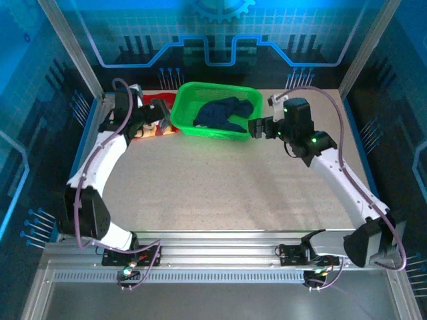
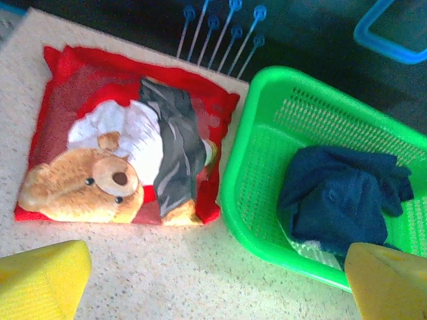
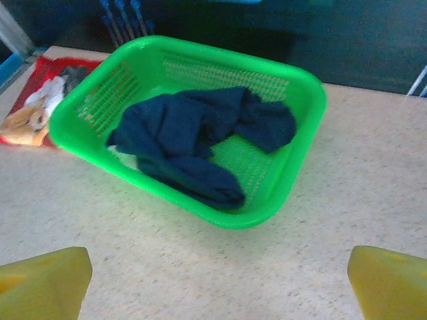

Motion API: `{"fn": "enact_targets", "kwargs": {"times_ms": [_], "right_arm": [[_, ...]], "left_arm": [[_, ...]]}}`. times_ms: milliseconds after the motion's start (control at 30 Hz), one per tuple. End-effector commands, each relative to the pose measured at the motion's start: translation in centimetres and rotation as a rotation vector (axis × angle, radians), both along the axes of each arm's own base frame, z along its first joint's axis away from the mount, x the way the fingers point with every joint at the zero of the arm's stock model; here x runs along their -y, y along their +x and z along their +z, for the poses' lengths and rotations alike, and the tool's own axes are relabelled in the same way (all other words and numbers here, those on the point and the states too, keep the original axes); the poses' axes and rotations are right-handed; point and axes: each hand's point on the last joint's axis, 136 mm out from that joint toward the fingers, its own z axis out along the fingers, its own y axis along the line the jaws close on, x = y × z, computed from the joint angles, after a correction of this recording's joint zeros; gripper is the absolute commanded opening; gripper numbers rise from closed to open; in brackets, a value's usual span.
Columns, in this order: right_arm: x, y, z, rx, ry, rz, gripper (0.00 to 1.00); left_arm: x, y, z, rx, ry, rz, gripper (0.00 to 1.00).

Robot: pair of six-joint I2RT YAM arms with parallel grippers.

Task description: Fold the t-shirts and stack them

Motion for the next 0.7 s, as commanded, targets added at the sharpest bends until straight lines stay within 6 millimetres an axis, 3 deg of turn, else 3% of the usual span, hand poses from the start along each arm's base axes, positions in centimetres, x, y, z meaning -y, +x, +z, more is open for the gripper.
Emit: {"fn": "enact_targets", "kwargs": {"times_ms": [0,233,467,667], "right_arm": [[-3.3,-1.2,-0.7,-0.167,0.053,0.107,1.00],[-7.8,0.7,-0.8,-0.236,0.131,0.192,0.99],[-10.5,2.9,-2.3,-0.318,0.149,0.233,1.00],[-11.9,4.9,-3.0,-0.342,0.155,0.245,1.00]], "left_arm": [[1.6,0.9,-1.9,-0.144,-0.067,-0.048,0.99],[2.1,5.7,-3.8,-0.213,-0.086,-0.048,0.98],[3.7,8.8,-7.3,-0.270,-0.183,-0.073,0.85],[5.3,10.2,-9.9,-0.304,-0.212,-0.088,0.72]]}}
